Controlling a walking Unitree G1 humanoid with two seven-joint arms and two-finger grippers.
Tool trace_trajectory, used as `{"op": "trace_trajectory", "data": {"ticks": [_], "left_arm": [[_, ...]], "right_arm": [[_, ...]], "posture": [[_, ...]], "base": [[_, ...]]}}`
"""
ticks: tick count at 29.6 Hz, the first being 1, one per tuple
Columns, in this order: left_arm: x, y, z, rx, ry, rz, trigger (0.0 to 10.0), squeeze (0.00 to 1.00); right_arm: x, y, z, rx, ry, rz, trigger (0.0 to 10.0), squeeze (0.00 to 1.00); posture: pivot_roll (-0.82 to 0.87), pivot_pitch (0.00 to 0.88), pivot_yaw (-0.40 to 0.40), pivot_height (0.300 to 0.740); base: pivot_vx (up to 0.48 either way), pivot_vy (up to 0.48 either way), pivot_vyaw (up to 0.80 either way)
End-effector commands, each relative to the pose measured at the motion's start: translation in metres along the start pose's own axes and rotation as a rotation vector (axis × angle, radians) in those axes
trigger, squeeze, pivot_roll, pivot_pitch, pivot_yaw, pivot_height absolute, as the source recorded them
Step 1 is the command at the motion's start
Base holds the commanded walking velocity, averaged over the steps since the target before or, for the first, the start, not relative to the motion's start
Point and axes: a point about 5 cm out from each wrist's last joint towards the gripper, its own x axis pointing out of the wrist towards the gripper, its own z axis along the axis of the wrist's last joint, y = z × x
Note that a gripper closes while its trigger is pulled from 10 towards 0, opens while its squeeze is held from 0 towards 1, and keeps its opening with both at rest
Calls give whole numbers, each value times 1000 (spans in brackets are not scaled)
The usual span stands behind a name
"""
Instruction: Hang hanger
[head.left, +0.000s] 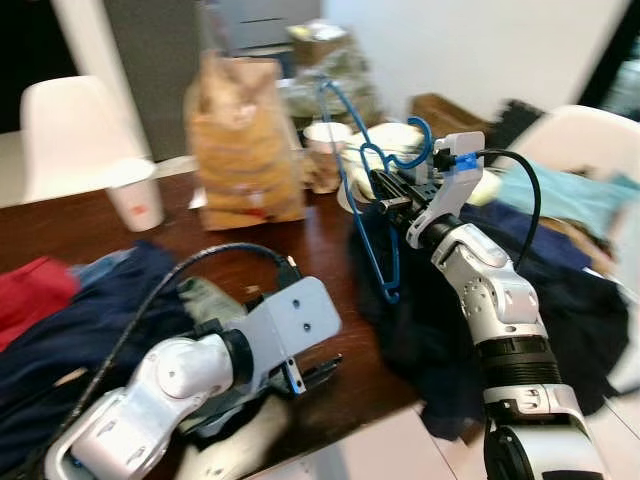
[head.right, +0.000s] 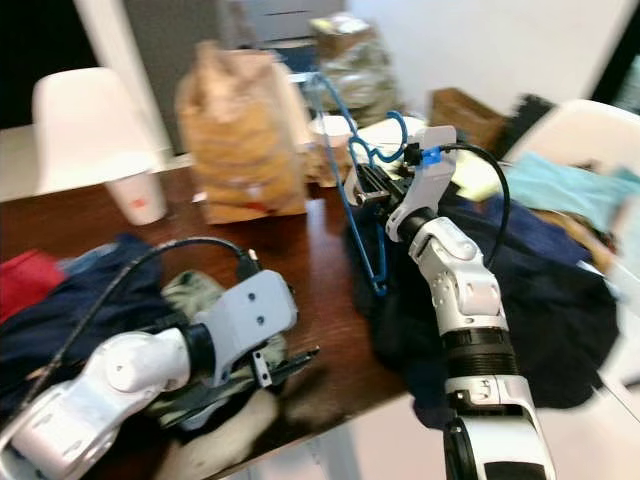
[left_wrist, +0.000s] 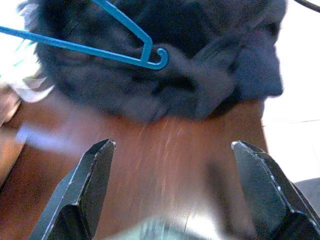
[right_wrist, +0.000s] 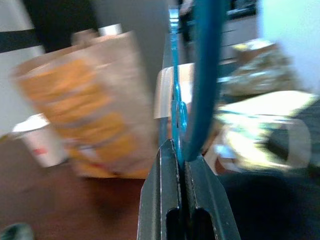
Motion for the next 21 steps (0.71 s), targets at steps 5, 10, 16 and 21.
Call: {"op": "trace_trajectory", "data": {"ticks": [5,10,16,21], "left_arm": [[2,5,-43,-60,319,156,10000,0],[-3,-2,-62,-222,450,318,10000,0],[1,-1,-60,-289,411,381,10000,0],[3,10,-54,-320,355,486,10000,0]], "right_arm": [[3,2,5,0,-4,26,10000,0],[4,3,4,-5,4,40,10000,0],[5,7,1,-6,15,59,10000,0],[6,9,0,-2,19,72,10000,0]], "posture": [[-37,57,6,740],[-29,60,3,740],[-27,58,-3,740],[-26,56,-6,740]], "base": [[0,0,0],[0,0,0],[-56,0,0],[-343,0,0]]}}
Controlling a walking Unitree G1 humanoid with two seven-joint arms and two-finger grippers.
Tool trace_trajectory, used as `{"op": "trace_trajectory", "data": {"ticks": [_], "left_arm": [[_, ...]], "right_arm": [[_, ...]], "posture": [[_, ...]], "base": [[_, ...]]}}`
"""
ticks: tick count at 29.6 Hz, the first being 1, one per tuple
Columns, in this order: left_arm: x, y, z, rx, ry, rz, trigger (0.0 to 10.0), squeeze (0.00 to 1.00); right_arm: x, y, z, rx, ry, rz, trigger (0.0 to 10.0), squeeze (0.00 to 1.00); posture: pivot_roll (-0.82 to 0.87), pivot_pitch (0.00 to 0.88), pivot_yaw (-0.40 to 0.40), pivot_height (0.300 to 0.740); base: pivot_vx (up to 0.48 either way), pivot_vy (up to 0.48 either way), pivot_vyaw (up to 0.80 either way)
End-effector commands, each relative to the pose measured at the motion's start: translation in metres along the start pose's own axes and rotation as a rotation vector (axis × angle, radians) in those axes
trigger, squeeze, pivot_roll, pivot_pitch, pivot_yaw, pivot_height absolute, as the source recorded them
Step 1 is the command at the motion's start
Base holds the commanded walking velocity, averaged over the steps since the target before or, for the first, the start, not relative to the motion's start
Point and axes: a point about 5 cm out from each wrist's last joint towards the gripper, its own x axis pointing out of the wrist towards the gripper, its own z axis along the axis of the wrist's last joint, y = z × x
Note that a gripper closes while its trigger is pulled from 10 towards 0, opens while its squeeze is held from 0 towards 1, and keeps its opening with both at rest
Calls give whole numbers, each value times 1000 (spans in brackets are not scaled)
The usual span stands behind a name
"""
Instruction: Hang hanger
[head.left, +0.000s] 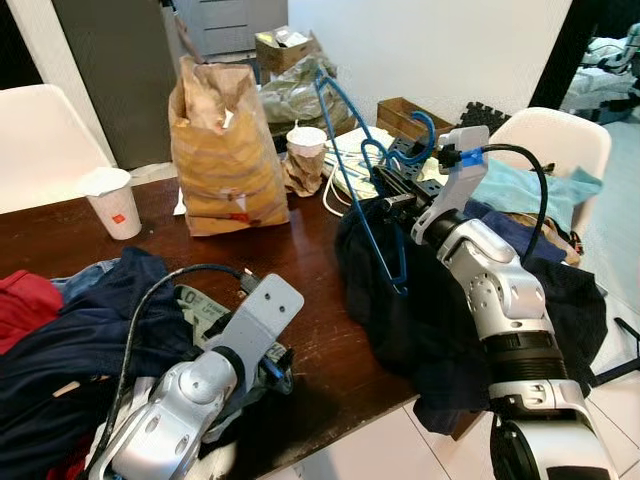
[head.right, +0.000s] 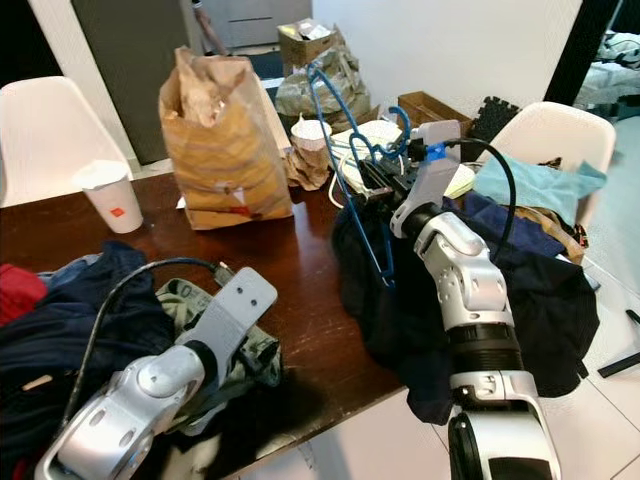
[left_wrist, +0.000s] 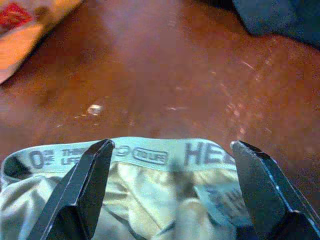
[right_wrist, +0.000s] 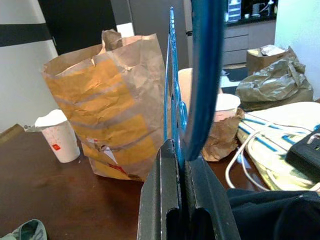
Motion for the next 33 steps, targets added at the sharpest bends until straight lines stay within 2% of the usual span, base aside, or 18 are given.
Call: {"op": "trace_trajectory", "data": {"ticks": [1,2,3,9,16,29,33], "left_arm": [[2,3,-2,-3,7,27,10000,0],[4,10,7,-49,-44,103,10000,0],[5,11,10,-60,-55,122,10000,0],[7,14,19,-86,-106,169,10000,0],[3,24,27,-138,-194,208,10000,0],[6,28,27,-157,-204,255,10000,0],[9,30,22,-166,-182,280,10000,0]], "right_arm": [[1,2,-5,13,24,10,10000,0],[1,4,-6,15,27,20,10000,0],[1,5,-7,15,28,23,10000,0],[0,6,-8,9,31,28,10000,0],[0,8,-9,10,34,33,10000,0],[-1,10,-11,15,38,38,10000,0],[-2,10,-12,13,42,37,10000,0]], "posture": [[-26,56,-6,740],[-30,53,-4,740],[-30,53,-4,740],[-33,51,-2,740],[-32,55,-4,740],[-34,61,-1,740],[-35,63,0,740]], "base": [[-345,0,0],[-345,0,0],[-345,0,0],[-311,0,0],[0,-61,0],[0,-436,0],[0,0,0]]}}
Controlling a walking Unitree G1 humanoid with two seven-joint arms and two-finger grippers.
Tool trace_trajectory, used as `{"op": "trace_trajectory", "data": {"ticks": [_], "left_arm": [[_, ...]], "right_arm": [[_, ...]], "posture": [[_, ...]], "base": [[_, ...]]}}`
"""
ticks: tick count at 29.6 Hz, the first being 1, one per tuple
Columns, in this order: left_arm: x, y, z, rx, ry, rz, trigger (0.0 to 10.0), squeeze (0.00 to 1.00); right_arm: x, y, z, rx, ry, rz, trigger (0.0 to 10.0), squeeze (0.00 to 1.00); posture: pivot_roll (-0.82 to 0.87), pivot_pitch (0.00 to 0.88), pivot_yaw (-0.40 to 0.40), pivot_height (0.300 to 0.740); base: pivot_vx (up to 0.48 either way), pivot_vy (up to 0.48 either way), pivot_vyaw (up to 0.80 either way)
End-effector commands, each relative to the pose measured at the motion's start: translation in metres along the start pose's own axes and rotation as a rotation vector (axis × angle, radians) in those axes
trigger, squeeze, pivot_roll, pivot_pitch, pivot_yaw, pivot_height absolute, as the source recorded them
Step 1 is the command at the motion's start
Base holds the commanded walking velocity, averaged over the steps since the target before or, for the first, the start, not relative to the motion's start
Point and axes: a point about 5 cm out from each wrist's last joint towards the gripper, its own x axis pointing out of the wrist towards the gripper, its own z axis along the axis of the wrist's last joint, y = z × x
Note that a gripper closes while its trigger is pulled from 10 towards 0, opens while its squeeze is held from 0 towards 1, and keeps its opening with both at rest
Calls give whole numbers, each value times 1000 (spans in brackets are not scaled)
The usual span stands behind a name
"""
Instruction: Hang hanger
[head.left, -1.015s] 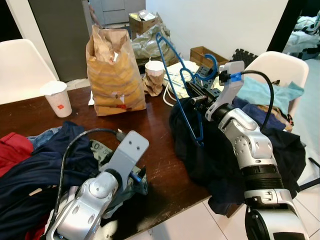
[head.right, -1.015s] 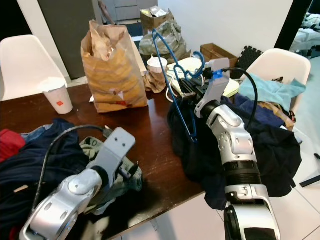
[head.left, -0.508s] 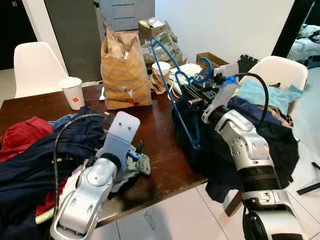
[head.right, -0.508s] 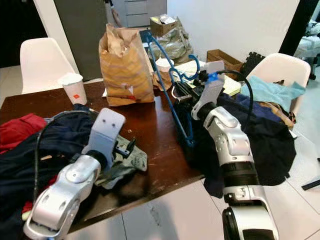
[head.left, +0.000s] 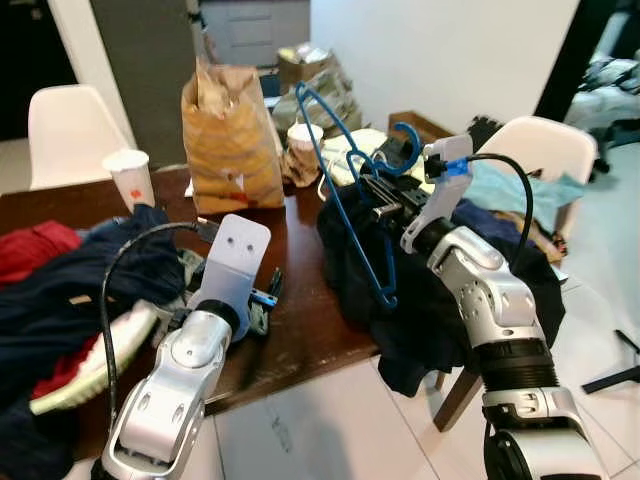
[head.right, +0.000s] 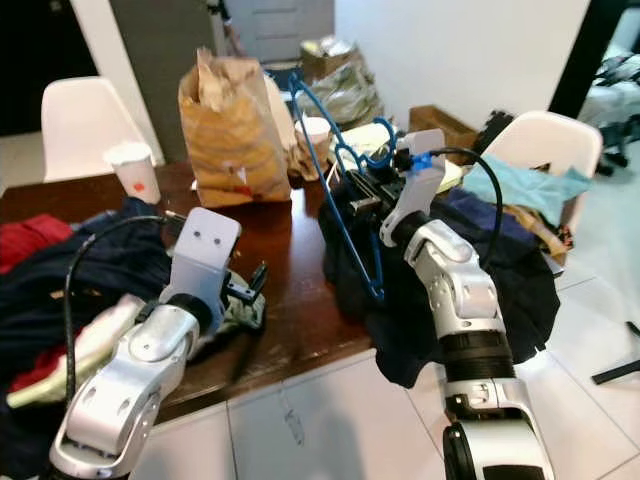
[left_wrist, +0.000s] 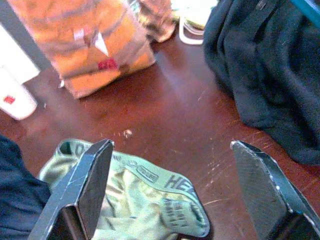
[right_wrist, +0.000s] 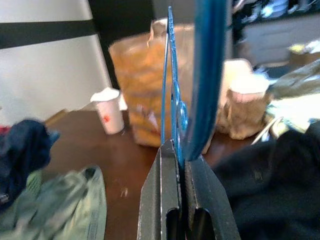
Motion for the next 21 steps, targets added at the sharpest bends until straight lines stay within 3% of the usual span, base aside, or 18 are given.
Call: {"op": "trace_trajectory", "data": {"ticks": [1,13,21], "left_arm": [[1,2,-4,7,19,37,10000,0],[-3,19,-19,23,89,159,10000,0],[-14,20,-50,79,250,200,10000,0]], "right_arm": [[-1,-3,4,-9,-3,-11,10000,0],[-2,-2,2,-10,9,-3,10000,0],[-3,-2,1,-10,16,2,10000,0]], "posture": [[-36,63,1,740],[-36,68,1,740],[-33,72,0,740]], "base": [[0,0,0],[0,0,0],[0,0,0]]}}
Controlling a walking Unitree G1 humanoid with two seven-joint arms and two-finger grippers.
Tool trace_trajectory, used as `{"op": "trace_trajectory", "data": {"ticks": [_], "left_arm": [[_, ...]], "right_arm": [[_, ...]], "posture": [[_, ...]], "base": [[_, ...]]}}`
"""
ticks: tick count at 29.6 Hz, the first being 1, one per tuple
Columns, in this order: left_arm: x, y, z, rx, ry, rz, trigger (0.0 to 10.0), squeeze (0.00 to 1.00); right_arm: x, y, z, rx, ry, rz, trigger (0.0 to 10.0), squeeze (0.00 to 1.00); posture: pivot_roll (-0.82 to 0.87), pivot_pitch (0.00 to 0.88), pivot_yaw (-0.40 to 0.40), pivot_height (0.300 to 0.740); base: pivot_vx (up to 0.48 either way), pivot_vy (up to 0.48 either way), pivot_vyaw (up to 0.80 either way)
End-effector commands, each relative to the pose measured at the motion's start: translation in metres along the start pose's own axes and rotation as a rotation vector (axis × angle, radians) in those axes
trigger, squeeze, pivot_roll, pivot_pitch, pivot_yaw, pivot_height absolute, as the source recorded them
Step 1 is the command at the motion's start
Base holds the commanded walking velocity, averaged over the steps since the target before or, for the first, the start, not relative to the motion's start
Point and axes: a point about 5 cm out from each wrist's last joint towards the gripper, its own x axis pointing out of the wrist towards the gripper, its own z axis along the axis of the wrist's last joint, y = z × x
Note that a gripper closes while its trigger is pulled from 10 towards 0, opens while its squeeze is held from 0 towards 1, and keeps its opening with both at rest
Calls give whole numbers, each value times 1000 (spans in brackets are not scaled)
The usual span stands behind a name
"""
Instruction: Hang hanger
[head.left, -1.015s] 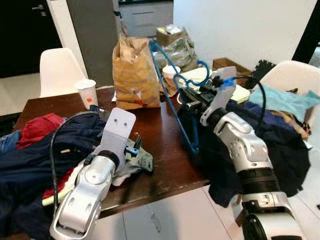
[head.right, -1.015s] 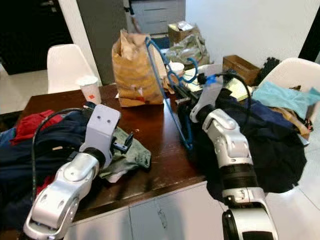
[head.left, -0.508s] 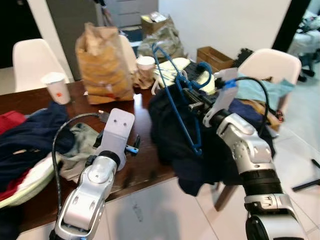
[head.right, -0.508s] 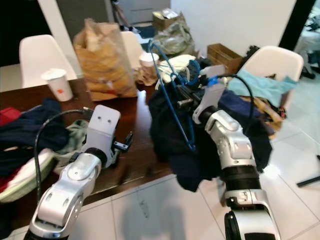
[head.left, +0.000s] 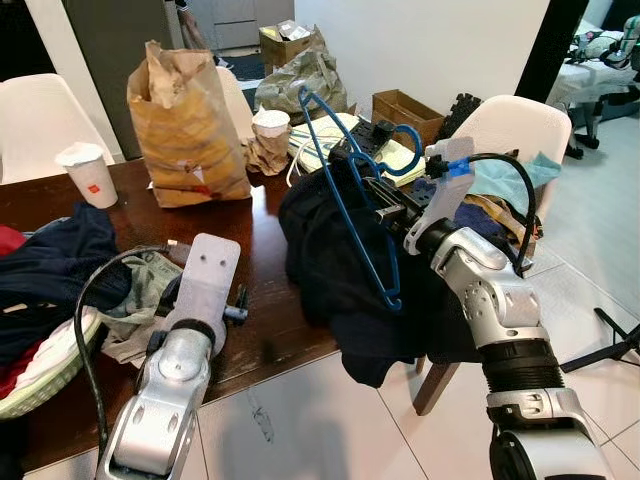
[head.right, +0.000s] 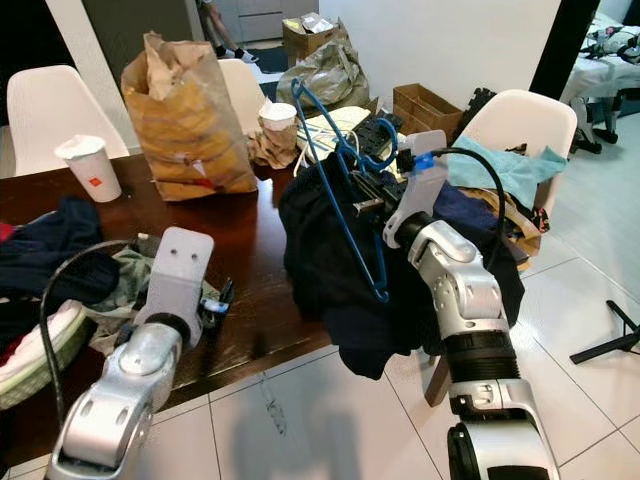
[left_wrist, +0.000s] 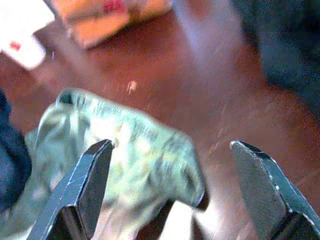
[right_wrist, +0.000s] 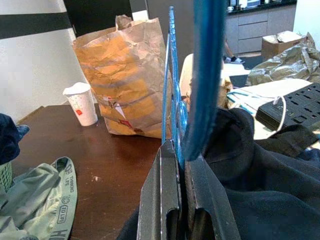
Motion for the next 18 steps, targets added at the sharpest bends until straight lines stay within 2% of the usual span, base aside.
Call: {"op": "trace_trajectory", "data": {"ticks": [1,8,13,18], "left_arm": [[1,3,-15,55,70,30,10000,0],[3,7,-23,79,92,56,10000,0],[23,11,-30,78,63,65,10000,0],[29,6,-31,71,44,19,10000,0]], "right_arm": [[0,3,-2,-1,11,13,10000,0],[0,4,-2,-1,12,18,10000,0],[1,6,-2,3,6,21,10000,0],[1,5,0,0,0,16,10000,0]], "posture": [[-31,72,-3,740],[-31,70,-4,740],[-39,64,-3,740],[-51,62,2,740]], "base": [[0,0,0],[0,0,0],[0,0,0],[0,0,0]]}}
